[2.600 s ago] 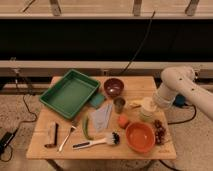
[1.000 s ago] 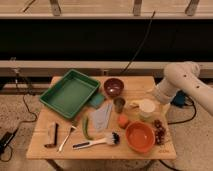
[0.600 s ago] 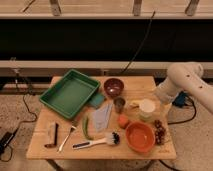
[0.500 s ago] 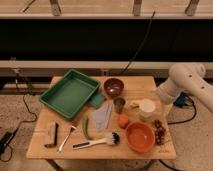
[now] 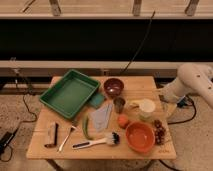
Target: Stack cups into tray
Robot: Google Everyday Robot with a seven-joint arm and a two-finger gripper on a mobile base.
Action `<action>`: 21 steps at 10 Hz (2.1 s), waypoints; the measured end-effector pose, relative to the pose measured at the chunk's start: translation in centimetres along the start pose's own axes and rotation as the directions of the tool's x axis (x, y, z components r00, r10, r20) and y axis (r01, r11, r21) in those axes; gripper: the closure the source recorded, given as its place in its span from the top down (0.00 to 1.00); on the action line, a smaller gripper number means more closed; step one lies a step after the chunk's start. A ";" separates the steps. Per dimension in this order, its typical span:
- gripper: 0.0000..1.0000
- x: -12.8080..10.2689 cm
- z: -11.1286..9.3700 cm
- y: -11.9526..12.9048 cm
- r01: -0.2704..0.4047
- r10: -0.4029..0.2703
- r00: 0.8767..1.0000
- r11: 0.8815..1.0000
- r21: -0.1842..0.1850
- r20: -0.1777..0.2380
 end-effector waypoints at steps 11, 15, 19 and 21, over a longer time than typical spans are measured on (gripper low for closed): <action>0.80 0.1 8.0 -1.3 -0.177 0.201 0.973 0.966 -0.191 0.117; 0.80 -0.8 9.2 -1.5 -0.169 0.216 0.959 0.956 -0.239 0.186; 0.80 -0.4 9.9 -1.5 -0.173 0.246 0.930 0.948 -0.267 0.272; 0.80 1.0 9.5 -1.2 -0.190 0.269 0.914 0.945 -0.265 0.304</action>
